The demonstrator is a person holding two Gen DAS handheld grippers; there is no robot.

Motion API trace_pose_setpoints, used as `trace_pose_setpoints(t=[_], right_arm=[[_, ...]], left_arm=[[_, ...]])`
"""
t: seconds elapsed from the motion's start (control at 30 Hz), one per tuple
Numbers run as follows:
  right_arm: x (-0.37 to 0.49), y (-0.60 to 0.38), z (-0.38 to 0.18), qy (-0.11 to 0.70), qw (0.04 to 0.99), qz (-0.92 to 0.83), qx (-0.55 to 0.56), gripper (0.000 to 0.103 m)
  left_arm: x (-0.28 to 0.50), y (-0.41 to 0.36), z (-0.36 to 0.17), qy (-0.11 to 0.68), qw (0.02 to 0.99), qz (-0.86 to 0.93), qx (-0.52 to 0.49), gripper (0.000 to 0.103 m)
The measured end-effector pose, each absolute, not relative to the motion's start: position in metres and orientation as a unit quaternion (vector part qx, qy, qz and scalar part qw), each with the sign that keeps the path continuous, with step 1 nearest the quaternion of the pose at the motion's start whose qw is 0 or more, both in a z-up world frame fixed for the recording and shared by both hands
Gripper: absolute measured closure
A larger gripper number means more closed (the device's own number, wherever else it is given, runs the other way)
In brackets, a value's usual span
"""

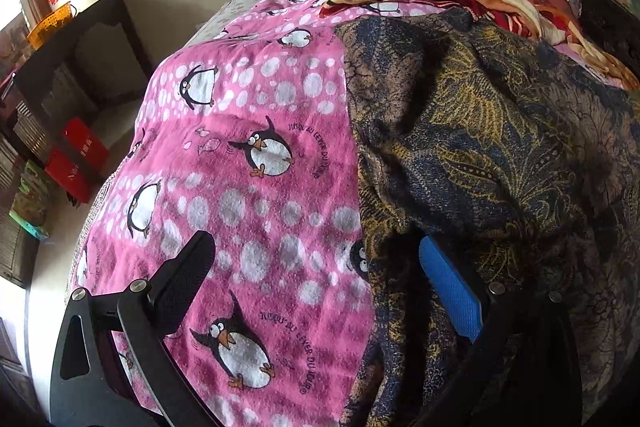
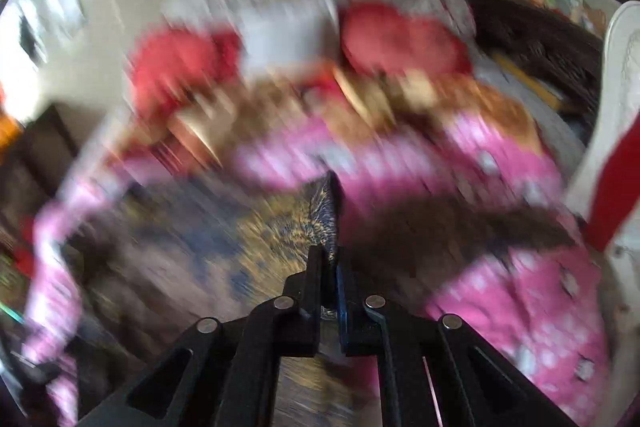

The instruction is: Fold small clothes

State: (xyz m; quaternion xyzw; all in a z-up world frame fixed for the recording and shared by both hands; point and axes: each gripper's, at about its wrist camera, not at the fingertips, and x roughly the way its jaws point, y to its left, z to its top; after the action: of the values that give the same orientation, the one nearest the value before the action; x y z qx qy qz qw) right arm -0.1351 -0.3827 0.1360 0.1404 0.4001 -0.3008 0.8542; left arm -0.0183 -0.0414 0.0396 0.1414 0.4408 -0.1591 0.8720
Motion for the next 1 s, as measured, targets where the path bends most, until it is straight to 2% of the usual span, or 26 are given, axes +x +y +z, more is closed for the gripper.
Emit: trace_pose_setpoints(t=[0.07, 0.1, 0.13, 0.17, 0.2, 0.37, 0.53, 0.57, 0.6, 0.63, 0.67, 0.8, 0.97, 1.0], right_arm=[[-0.127, -0.382, 0.124, 0.425, 0.839, -0.322, 0.104, 0.088], [-0.124, -0.375, 0.127, 0.415, 0.847, -0.317, 0.097, 0.076], [-0.118, -0.364, 0.134, 0.400, 0.862, -0.298, 0.093, 0.069], [-0.111, -0.351, 0.140, 0.386, 0.877, -0.271, 0.091, 0.052], [-0.099, -0.335, 0.147, 0.372, 0.894, -0.232, 0.089, 0.045], [0.000, -0.227, 0.155, 0.369, 0.927, 0.003, 0.060, 0.045], [0.093, -0.147, 0.123, 0.417, 0.904, 0.091, -0.002, 0.045], [0.109, -0.141, 0.115, 0.436, 0.894, 0.102, -0.004, 0.050], [0.124, -0.136, 0.105, 0.455, 0.884, 0.110, -0.008, 0.079], [0.137, -0.131, 0.098, 0.471, 0.875, 0.112, -0.022, 0.097], [0.145, -0.128, 0.097, 0.469, 0.877, 0.100, -0.036, 0.099], [0.163, -0.125, 0.114, 0.427, 0.891, 0.150, 0.024, 0.099], [0.184, -0.110, 0.083, 0.434, 0.893, 0.122, 0.005, 0.099], [0.181, -0.110, 0.082, 0.436, 0.892, 0.121, 0.011, 0.095]], left_arm=[[-0.015, -0.037, 0.036, 0.444, 0.871, -0.153, 0.141, 0.000], [-0.014, -0.034, 0.035, 0.446, 0.871, -0.150, 0.139, 0.000], [-0.012, -0.032, 0.033, 0.448, 0.871, -0.148, 0.137, 0.000], [-0.010, -0.029, 0.031, 0.450, 0.871, -0.146, 0.134, 0.000], [-0.007, -0.026, 0.028, 0.455, 0.869, -0.144, 0.130, 0.000], [0.001, -0.016, 0.015, 0.470, 0.864, -0.147, 0.106, 0.000], [0.000, -0.011, 0.011, 0.460, 0.868, -0.159, 0.101, 0.000], [-0.001, -0.010, 0.010, 0.458, 0.868, -0.162, 0.098, 0.000], [-0.001, -0.009, 0.010, 0.456, 0.869, -0.166, 0.094, 0.000], [-0.001, -0.007, 0.010, 0.453, 0.870, -0.170, 0.091, 0.000], [-0.002, -0.004, 0.010, 0.449, 0.872, -0.175, 0.087, 0.000], [-0.006, 0.015, 0.018, 0.425, 0.884, -0.191, 0.049, 0.000], [0.000, 0.028, 0.038, 0.403, 0.897, -0.179, 0.035, 0.000], [0.002, 0.029, 0.042, 0.399, 0.899, -0.176, 0.037, 0.000]])
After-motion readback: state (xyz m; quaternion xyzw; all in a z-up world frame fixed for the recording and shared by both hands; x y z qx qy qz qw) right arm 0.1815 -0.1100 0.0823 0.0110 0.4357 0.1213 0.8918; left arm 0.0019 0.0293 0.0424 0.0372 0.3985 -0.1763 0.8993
